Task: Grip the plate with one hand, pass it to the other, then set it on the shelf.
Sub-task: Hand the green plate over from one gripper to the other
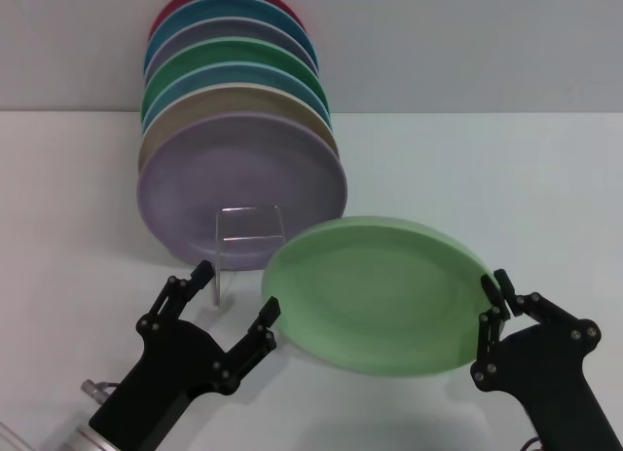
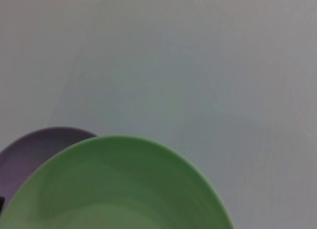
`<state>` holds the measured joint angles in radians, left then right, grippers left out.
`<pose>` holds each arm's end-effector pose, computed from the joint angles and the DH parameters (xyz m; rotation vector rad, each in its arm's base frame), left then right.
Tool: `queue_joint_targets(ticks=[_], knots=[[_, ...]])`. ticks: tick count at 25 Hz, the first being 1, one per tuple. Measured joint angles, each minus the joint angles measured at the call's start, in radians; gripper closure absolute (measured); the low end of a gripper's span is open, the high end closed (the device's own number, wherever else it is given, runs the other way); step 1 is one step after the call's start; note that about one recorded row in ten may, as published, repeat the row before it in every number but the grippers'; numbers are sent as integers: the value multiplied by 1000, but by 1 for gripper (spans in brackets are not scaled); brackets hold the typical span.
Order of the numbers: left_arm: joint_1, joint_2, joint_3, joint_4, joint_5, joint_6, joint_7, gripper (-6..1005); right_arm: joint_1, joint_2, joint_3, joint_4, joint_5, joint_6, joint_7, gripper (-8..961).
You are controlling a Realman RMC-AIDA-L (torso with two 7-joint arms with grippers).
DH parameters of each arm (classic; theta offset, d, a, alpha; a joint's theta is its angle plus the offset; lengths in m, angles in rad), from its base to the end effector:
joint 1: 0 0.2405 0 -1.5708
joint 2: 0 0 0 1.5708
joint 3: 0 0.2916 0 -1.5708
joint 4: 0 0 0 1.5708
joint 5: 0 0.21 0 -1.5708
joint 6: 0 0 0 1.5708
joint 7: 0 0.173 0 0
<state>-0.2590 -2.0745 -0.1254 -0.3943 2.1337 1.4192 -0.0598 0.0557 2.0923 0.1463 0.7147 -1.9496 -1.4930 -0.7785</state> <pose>-0.2868 0.2471 -0.1247 -2.0210 -0.4258 -0.9800 0.2678 0.2021 -0.1147 -1.6732 0.1053 0.5712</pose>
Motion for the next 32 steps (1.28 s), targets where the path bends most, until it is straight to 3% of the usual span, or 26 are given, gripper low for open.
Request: queue_joint_targets(ticks=[22, 32], knots=[[-31, -1, -4, -3, 0, -62, 0, 261, 12, 0, -15, 3, -9, -7, -2, 934], [-35, -1, -7, -15, 0, -66, 50, 420, 14, 0, -27, 0, -7, -8, -4, 934]])
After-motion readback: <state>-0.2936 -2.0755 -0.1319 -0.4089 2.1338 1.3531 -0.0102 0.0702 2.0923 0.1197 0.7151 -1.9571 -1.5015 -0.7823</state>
